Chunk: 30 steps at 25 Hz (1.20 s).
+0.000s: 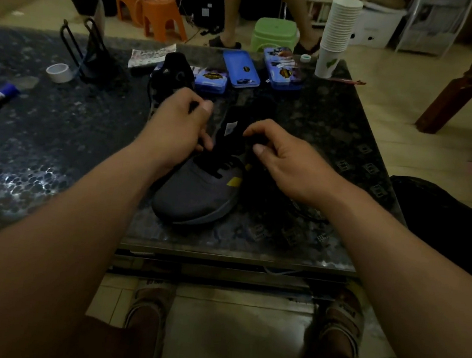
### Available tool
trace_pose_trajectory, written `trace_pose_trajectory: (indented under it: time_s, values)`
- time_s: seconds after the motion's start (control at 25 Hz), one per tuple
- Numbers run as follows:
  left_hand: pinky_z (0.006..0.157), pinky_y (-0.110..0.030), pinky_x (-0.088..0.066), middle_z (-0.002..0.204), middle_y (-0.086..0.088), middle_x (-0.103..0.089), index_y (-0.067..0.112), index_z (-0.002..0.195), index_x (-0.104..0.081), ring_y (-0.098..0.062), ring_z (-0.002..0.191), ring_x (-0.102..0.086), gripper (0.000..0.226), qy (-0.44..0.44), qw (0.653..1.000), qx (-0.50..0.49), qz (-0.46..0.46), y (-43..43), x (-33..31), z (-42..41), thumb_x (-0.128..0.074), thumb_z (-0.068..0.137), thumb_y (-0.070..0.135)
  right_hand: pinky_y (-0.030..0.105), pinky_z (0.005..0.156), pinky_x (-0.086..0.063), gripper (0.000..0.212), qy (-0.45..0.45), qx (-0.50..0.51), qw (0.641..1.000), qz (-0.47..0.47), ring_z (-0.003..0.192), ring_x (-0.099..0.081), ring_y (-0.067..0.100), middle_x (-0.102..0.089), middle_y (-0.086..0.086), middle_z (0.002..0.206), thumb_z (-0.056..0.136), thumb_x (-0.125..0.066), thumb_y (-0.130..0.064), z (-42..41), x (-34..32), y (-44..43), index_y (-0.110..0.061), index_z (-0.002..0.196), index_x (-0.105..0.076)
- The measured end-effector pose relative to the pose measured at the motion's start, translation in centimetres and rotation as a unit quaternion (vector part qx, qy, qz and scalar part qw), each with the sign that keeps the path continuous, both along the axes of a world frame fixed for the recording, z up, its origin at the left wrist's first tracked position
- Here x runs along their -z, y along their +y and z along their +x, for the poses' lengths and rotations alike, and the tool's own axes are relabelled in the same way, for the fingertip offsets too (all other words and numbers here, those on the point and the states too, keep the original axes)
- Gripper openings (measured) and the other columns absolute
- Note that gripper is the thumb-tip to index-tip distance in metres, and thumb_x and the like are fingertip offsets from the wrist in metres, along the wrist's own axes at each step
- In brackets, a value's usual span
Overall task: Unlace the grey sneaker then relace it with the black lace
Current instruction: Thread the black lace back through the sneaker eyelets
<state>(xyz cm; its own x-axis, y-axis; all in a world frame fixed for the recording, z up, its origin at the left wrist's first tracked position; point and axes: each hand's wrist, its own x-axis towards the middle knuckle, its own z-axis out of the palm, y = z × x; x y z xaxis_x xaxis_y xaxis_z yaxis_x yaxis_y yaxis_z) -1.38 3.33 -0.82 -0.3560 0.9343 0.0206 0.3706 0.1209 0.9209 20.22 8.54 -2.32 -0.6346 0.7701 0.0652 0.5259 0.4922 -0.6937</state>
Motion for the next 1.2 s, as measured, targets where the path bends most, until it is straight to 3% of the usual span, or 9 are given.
trace_pose_trajectory:
  time_s: [0.12, 0.28, 0.4, 0.52, 0.6, 0.68, 0.84, 1.04, 1.2]
  values:
    - [0.06, -0.03, -0.048, 0.071, -0.005, -0.062, 0.012, 0.102, -0.059, -0.01, 0.062, -0.059, 0.013, 0.1, 0.991, 0.077, -0.053, -0.7, -0.6, 0.6, -0.065, 0.101, 0.024, 0.027, 0.058, -0.04, 0.007, -0.003, 0.004, 1.0, 0.015, 0.067, -0.05, 0.005, -0.059, -0.004, 0.084, 0.108, -0.049, -0.031, -0.7, -0.7, 0.1, -0.026, 0.106, -0.054]
    - [0.056, -0.02, -0.04, 0.071, 0.004, -0.057, 0.02, 0.101, -0.067, -0.004, 0.055, -0.047, 0.016, 0.182, 0.965, 0.176, -0.066, -1.5, -1.8, 1.6, -0.064, 0.091, 0.008, 0.036, 0.075, -0.048, 0.009, -0.05, -0.04, 0.998, -0.005, 0.081, -0.054, 0.012, -0.061, -0.003, 0.092, 0.107, -0.052, -0.028, 0.2, -2.1, 1.2, -0.024, 0.099, -0.056]
    - [0.067, -0.017, -0.042, 0.094, 0.014, -0.06, 0.03, 0.103, -0.067, -0.004, 0.078, -0.058, 0.017, 0.306, 0.91, 0.266, -0.09, -1.6, -2.0, 2.6, -0.066, 0.092, 0.017, 0.032, 0.075, -0.043, 0.009, -0.051, -0.069, 0.996, -0.037, 0.078, -0.049, 0.005, -0.057, -0.01, 0.088, 0.106, -0.052, -0.025, 1.1, -2.3, 1.8, -0.02, 0.101, -0.058]
    - [0.076, -0.023, -0.04, 0.099, 0.015, -0.05, 0.036, 0.102, -0.063, -0.008, 0.089, -0.055, 0.013, 0.372, 0.877, 0.287, -0.095, -0.9, -1.6, 2.8, -0.069, 0.096, 0.026, 0.032, 0.075, -0.047, 0.012, 0.023, -0.012, 0.998, -0.06, 0.077, -0.057, 0.006, -0.061, -0.011, 0.088, 0.104, -0.051, -0.02, 1.2, -1.8, 1.1, -0.028, 0.107, -0.059]
    - [0.081, -0.028, -0.041, 0.097, 0.011, -0.049, 0.036, 0.096, -0.061, -0.015, 0.09, -0.056, 0.01, 0.383, 0.872, 0.291, -0.094, -0.6, -1.2, 2.3, -0.07, 0.096, 0.03, 0.036, 0.076, -0.053, 0.021, 0.08, 0.062, 0.993, -0.058, 0.082, -0.065, 0.014, -0.067, -0.002, 0.091, 0.1, -0.053, -0.015, 1.9, -1.4, 0.0, -0.031, 0.112, -0.057]
    - [0.081, -0.03, -0.042, 0.098, 0.008, -0.049, 0.034, 0.095, -0.062, -0.016, 0.091, -0.056, 0.007, 0.375, 0.875, 0.291, -0.094, -0.5, -0.8, 1.8, -0.068, 0.097, 0.032, 0.038, 0.077, -0.054, 0.019, 0.107, 0.064, 0.992, -0.033, 0.083, -0.066, 0.019, -0.068, 0.0, 0.091, 0.095, -0.06, -0.011, 2.9, -0.7, -1.5, -0.027, 0.105, -0.06]
    - [0.077, -0.026, -0.04, 0.096, 0.012, -0.052, 0.033, 0.095, -0.063, -0.004, 0.086, -0.054, 0.004, 0.352, 0.889, 0.283, -0.078, -0.5, -0.4, 1.8, -0.066, 0.099, 0.032, 0.021, 0.077, -0.049, 0.023, 0.045, 0.0, 0.999, 0.021, 0.086, -0.06, 0.005, -0.062, -0.008, 0.095, 0.088, -0.076, -0.017, 3.2, 1.7, -4.2, -0.026, 0.107, -0.067]
    - [0.079, -0.03, -0.044, 0.093, 0.014, -0.058, 0.03, 0.092, -0.065, -0.001, 0.084, -0.056, 0.007, 0.339, 0.896, 0.281, -0.059, -0.6, -0.4, 1.9, -0.067, 0.098, 0.028, 0.029, 0.077, -0.049, 0.017, 0.063, 0.04, 0.992, 0.105, 0.084, -0.056, 0.005, -0.057, -0.009, 0.09, 0.088, -0.078, -0.027, 1.4, 2.6, -4.5, -0.027, 0.1, -0.065]
    - [0.08, -0.031, -0.043, 0.095, 0.012, -0.056, 0.026, 0.096, -0.064, -0.004, 0.084, -0.055, 0.004, 0.335, 0.896, 0.283, -0.06, -0.5, -0.3, 1.8, -0.064, 0.1, 0.029, 0.022, 0.069, -0.044, 0.007, 0.04, -0.002, 0.999, 0.024, 0.076, -0.054, 0.002, -0.06, -0.007, 0.083, 0.095, -0.07, -0.024, 1.6, 1.8, -4.2, -0.022, 0.094, -0.064]
